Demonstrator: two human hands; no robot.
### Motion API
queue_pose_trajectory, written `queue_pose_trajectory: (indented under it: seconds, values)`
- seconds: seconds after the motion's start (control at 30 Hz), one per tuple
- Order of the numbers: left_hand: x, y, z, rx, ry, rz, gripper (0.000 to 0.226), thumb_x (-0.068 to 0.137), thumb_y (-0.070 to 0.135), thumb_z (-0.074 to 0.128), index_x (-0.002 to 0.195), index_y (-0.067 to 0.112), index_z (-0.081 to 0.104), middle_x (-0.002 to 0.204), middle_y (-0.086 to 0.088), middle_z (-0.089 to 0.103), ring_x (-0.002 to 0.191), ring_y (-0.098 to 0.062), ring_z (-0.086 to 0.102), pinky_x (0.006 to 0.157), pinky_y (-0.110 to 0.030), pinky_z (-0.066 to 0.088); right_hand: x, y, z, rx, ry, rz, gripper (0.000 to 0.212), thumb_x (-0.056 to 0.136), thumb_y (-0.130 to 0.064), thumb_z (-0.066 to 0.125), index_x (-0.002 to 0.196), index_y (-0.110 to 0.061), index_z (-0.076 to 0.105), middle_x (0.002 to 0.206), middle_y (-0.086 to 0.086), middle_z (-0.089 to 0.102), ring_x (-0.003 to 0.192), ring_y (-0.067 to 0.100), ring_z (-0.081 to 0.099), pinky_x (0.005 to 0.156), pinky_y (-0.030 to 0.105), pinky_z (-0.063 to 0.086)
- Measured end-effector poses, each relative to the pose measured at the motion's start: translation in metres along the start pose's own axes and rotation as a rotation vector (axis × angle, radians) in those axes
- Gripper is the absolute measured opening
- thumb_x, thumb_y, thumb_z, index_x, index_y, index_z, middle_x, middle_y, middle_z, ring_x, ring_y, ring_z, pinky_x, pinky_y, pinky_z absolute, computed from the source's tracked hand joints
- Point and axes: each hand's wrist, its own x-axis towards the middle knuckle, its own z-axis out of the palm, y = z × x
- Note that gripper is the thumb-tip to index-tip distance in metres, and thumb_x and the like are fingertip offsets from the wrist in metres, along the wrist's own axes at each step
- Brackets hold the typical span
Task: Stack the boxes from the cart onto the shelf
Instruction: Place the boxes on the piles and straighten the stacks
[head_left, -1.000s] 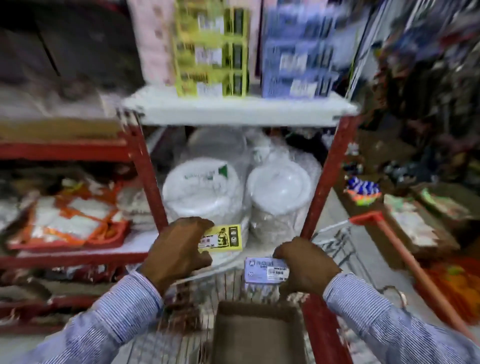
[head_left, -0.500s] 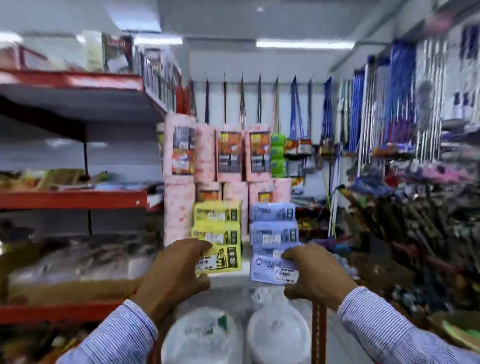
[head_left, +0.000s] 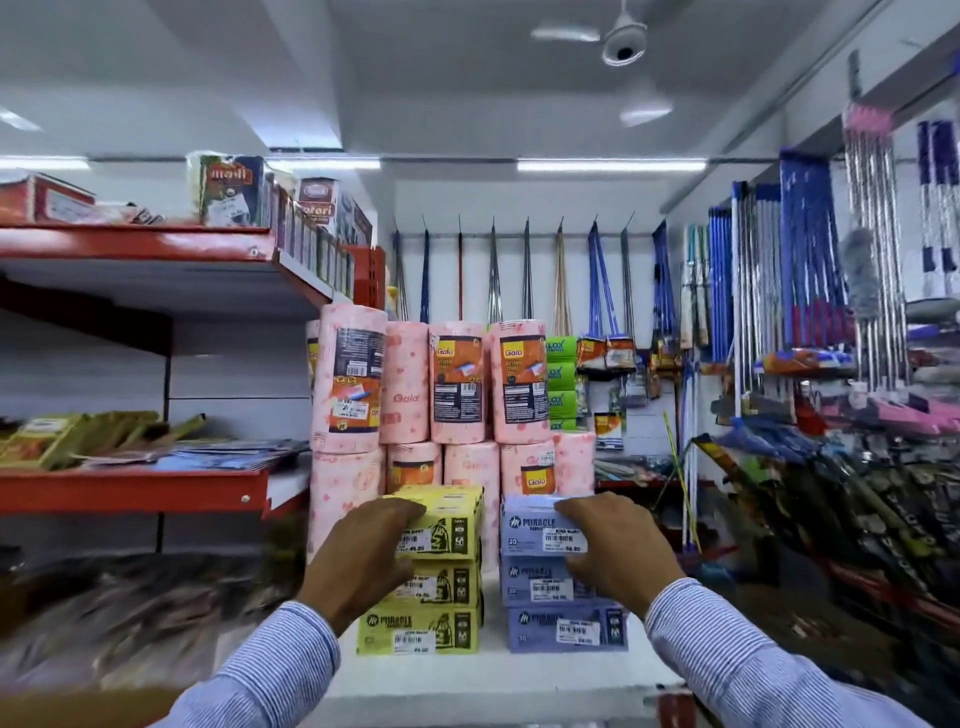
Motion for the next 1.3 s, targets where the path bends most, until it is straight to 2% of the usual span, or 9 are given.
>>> queue_pose_trajectory:
  seconds: [0.3, 0.5, 0.6, 0.63, 0.7, 0.8, 0.87, 0.97, 1.3]
  values:
    - [0.010, -0.023, 0.028, -0.019, -0.017, -0.005, 0.055, 0.081, 0.022, 0.077, 0.133, 0.023, 0.058, 0.130, 0.001, 0.067, 0.116, -0.017, 0.061, 0.098, -0.031, 0.050, 0.016, 0.007, 0.029, -0.006, -0.021, -0.008, 0.040, 0.081, -0.028, 0.075, 0.119, -0.025, 0.060, 0.117, 0.001, 0.069, 0.108, 0.024, 0.060, 0.087, 0.036, 0.051]
    - [0.014, -0.025, 0.033, -0.070, -0.037, -0.019, 0.052, 0.084, 0.009, 0.073, 0.132, 0.024, 0.059, 0.133, -0.002, 0.066, 0.117, -0.019, 0.062, 0.097, -0.034, 0.052, 0.016, 0.006, 0.036, 0.033, -0.012, 0.022, 0.036, 0.082, -0.019, 0.072, 0.114, -0.023, 0.056, 0.116, 0.001, 0.067, 0.107, 0.024, 0.060, 0.080, 0.035, 0.051]
    - [0.013, -0.028, 0.036, -0.114, -0.004, -0.002, 0.053, 0.086, 0.007, 0.071, 0.134, 0.025, 0.057, 0.136, -0.002, 0.064, 0.121, -0.019, 0.061, 0.100, -0.033, 0.051, 0.009, -0.001, 0.043, 0.062, 0.018, 0.052, 0.057, 0.087, -0.021, 0.072, 0.137, -0.019, 0.046, 0.140, 0.003, 0.055, 0.129, 0.026, 0.049, 0.105, 0.036, 0.045]
    - [0.010, -0.029, 0.038, -0.118, 0.011, 0.019, 0.055, 0.088, 0.009, 0.070, 0.138, 0.025, 0.054, 0.143, -0.002, 0.059, 0.129, -0.019, 0.056, 0.107, -0.034, 0.046, 0.005, -0.008, 0.046, 0.066, 0.031, 0.058, 0.068, 0.089, -0.026, 0.071, 0.147, -0.017, 0.036, 0.153, 0.003, 0.043, 0.141, 0.027, 0.038, 0.117, 0.035, 0.031]
    - [0.002, -0.032, 0.046, -0.038, 0.081, 0.118, 0.061, 0.092, 0.020, 0.067, 0.147, 0.022, 0.041, 0.156, -0.003, 0.041, 0.146, -0.021, 0.035, 0.121, -0.037, 0.024, -0.005, -0.029, 0.050, 0.069, 0.118, 0.028, 0.080, 0.093, -0.031, 0.065, 0.155, -0.013, 0.017, 0.162, 0.005, 0.018, 0.151, 0.027, 0.019, 0.122, 0.036, 0.008]
    - [-0.017, -0.044, 0.063, 0.155, 0.183, 0.212, 0.064, 0.100, 0.034, 0.046, 0.155, 0.016, 0.018, 0.165, -0.008, 0.013, 0.153, -0.029, 0.005, 0.124, -0.055, 0.005, -0.017, -0.077, 0.066, 0.052, 0.270, -0.101, 0.080, 0.090, -0.018, 0.061, 0.154, -0.007, 0.015, 0.162, 0.015, 0.019, 0.149, 0.033, 0.018, 0.123, 0.047, 0.018]
    - [-0.027, -0.055, 0.075, 0.223, 0.194, 0.215, 0.066, 0.101, 0.037, 0.033, 0.157, 0.013, 0.009, 0.167, -0.010, 0.002, 0.154, -0.031, -0.002, 0.120, -0.054, 0.003, -0.018, -0.107, 0.081, 0.114, 0.265, -0.178, 0.087, 0.087, -0.016, 0.057, 0.156, -0.007, 0.005, 0.165, 0.014, 0.010, 0.152, 0.032, 0.005, 0.120, 0.047, 0.013]
    - [-0.034, -0.072, 0.093, 0.248, 0.190, 0.202, 0.068, 0.101, 0.035, 0.037, 0.157, 0.010, 0.006, 0.168, -0.011, -0.002, 0.154, -0.030, -0.003, 0.122, -0.050, -0.007, -0.006, -0.132, 0.100, 0.152, 0.240, -0.206, 0.085, 0.088, -0.019, 0.055, 0.156, -0.010, 0.005, 0.166, 0.008, 0.004, 0.153, 0.025, -0.004, 0.118, 0.044, 0.008]
    - [-0.029, -0.090, 0.109, 0.177, 0.153, 0.205, 0.067, 0.101, 0.033, 0.034, 0.157, 0.011, 0.004, 0.168, -0.009, -0.004, 0.154, -0.023, -0.001, 0.121, -0.045, 0.005, 0.018, -0.135, 0.125, 0.166, 0.188, -0.188, 0.073, 0.098, -0.018, 0.042, 0.156, -0.013, -0.002, 0.167, 0.006, -0.007, 0.153, 0.021, -0.009, 0.120, 0.044, 0.004]
